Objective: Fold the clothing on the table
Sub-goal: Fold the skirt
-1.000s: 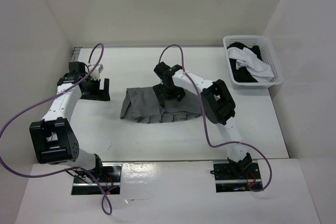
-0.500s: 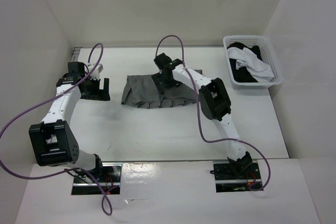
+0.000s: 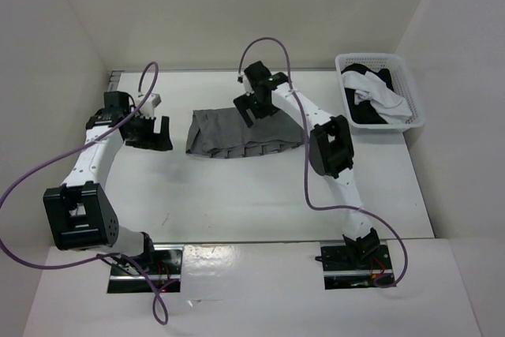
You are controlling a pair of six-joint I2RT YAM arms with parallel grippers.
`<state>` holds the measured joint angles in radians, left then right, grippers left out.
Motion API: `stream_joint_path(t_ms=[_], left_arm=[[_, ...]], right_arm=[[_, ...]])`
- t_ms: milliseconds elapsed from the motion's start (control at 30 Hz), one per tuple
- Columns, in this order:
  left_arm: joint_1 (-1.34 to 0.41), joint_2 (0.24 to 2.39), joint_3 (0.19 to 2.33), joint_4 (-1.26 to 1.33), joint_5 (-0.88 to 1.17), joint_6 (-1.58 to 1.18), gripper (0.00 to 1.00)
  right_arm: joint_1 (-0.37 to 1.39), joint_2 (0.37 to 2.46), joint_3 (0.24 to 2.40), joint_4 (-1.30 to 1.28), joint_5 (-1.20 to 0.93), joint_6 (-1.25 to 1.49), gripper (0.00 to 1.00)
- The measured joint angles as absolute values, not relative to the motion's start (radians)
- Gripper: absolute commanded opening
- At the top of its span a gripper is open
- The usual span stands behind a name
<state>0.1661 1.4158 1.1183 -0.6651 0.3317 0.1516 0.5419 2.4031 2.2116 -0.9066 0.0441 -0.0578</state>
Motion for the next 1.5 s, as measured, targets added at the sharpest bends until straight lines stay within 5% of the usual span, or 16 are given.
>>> stream_joint_path(t_ms=[433, 667, 1500], left_arm=[[0.116, 1.873, 1.268, -0.429, 0.519, 0.066, 1.0], [0.118, 2.045, 1.462, -0.352, 0.568, 0.019, 1.0], [0.084, 2.397, 1.923, -0.546, 0.907, 0.133, 1.0]], right_arm=[[0.406, 1.695, 1.696, -0.783, -0.068, -0.246, 0.99], [0.235, 1.684, 1.567, -0.79, -0.115, -0.285, 0.99], [0.183, 1.683, 1.564, -0.789, -0.154, -0.289, 0.99]])
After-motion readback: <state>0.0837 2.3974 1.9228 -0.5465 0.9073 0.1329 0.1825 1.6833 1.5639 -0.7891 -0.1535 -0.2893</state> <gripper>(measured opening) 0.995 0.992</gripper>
